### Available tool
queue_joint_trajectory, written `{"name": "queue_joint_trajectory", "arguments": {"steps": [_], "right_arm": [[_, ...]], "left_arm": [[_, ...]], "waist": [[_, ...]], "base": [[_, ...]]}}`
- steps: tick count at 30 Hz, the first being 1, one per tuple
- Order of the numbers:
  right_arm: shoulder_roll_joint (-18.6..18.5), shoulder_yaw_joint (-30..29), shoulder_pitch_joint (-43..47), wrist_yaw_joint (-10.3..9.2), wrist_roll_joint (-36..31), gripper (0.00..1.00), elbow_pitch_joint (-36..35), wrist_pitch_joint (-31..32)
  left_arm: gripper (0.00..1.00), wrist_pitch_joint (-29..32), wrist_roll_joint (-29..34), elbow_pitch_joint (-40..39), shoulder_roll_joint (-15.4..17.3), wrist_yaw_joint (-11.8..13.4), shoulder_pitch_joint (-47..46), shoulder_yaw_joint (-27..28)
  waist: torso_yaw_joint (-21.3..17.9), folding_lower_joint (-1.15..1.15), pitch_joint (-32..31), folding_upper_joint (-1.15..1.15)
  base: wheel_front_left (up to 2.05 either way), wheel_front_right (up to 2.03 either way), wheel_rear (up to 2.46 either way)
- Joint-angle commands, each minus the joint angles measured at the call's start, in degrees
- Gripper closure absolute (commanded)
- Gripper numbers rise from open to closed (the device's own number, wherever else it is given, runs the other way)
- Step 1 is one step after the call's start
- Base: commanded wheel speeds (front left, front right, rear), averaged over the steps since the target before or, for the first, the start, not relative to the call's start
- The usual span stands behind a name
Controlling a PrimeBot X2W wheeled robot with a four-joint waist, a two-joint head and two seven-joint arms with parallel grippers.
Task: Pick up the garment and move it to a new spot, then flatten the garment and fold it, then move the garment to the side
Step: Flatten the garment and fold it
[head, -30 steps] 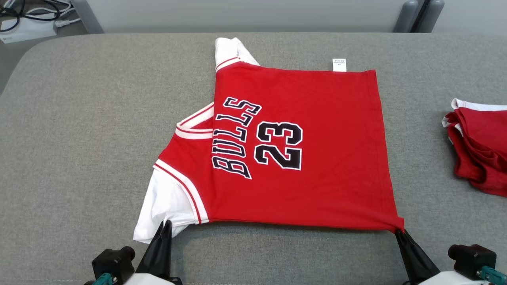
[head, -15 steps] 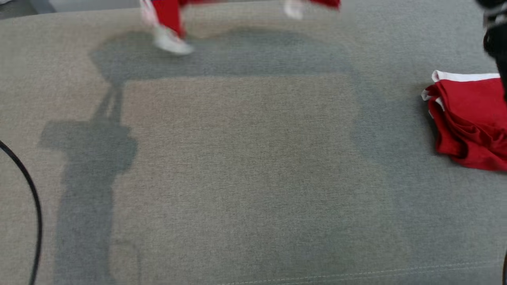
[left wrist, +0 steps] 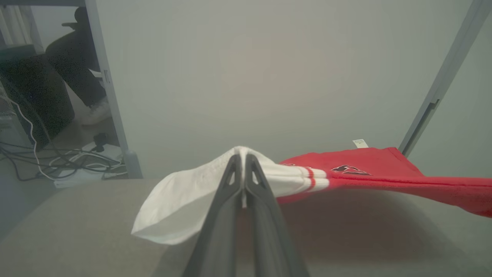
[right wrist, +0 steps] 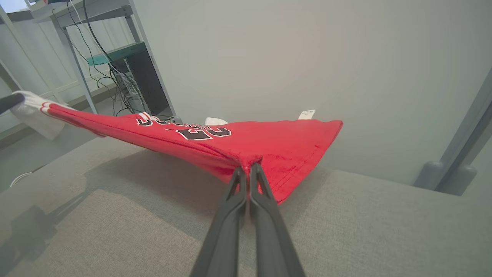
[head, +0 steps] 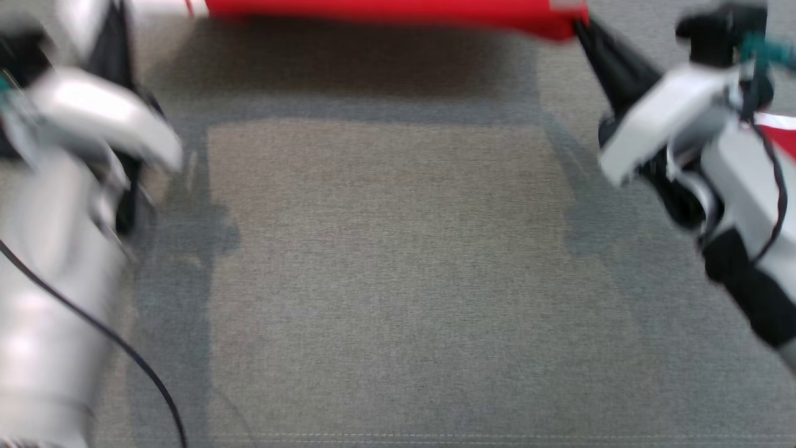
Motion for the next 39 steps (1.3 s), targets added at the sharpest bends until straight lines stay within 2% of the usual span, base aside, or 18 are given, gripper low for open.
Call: {"name": "queue_joint_trajectory", "arguments": {"steps": [1, 6, 10, 14, 17, 18, 23, 29, 39], "right_arm": [[-0.81, -0.06, 3.25, -0.01, 1.97, 1.00, -1.69, -0.81], [-3.21, -0.25, 15.65, -0.01, 7.04, 1.00, -4.07, -4.16], [-4.11, -2.29, 23.75, -0.01, 7.06, 1.00, -6.35, -6.09], [-4.08, -6.31, 30.80, -0.01, 2.20, 1.00, -8.71, -6.75], [-2.91, -10.75, 36.09, -0.01, -2.82, 1.00, -9.66, -6.80], [-2.91, -10.75, 36.09, -0.01, -2.82, 1.00, -9.66, -6.80], [-0.03, -17.76, 45.22, -0.01, -8.67, 1.00, -9.57, -6.81], [3.62, -24.21, 52.72, -0.01, -13.22, 1.00, -10.82, -6.17], [8.84, -31.78, 60.30, -0.01, -19.34, 1.00, -15.52, -2.05]], "left_arm": [[1.00, -0.75, -0.55, -2.41, 1.98, 1.21, 1.93, 2.13], [1.00, -1.00, 1.85, -11.50, -2.57, 4.16, 18.93, 4.09], [1.00, -1.01, 4.11, -19.28, -4.91, 6.76, 30.66, 6.02], [1.00, -1.02, 6.71, -25.87, -5.12, 10.57, 40.43, 6.22], [1.00, 0.05, 7.93, -30.18, -4.34, 12.81, 45.64, 5.41], [1.00, 0.05, 7.93, -30.18, -4.34, 12.81, 45.64, 5.41], [1.00, 5.19, 9.64, -37.73, -3.62, 15.97, 52.47, 2.40], [1.00, 8.52, 8.49, -41.05, -3.74, 17.11, 56.64, 1.28], [1.00, 9.58, 6.50, -38.82, -4.38, 16.34, 58.16, 0.56]], "waist": [[0.80, 0.00, 0.44, 0.00], [1.13, 0.00, -0.43, 0.00], [0.26, 0.00, -2.09, 0.00], [-0.31, 0.00, -4.24, 0.00], [0.24, 0.00, -6.00, 0.00], [0.24, 0.00, -6.00, 0.00], [2.11, 0.00, -9.14, 0.00], [3.44, 0.00, -11.30, 0.00], [3.61, 0.00, -13.88, 0.00]], "base": [[0.00, 0.00, 0.00], [0.00, 0.00, 0.00], [0.00, 0.00, 0.00], [0.00, 0.00, 0.00], [0.00, 0.00, 0.00], [0.00, 0.00, 0.00], [0.00, 0.00, 0.00], [0.00, 0.00, 0.00], [0.00, 0.00, 0.00]]}}
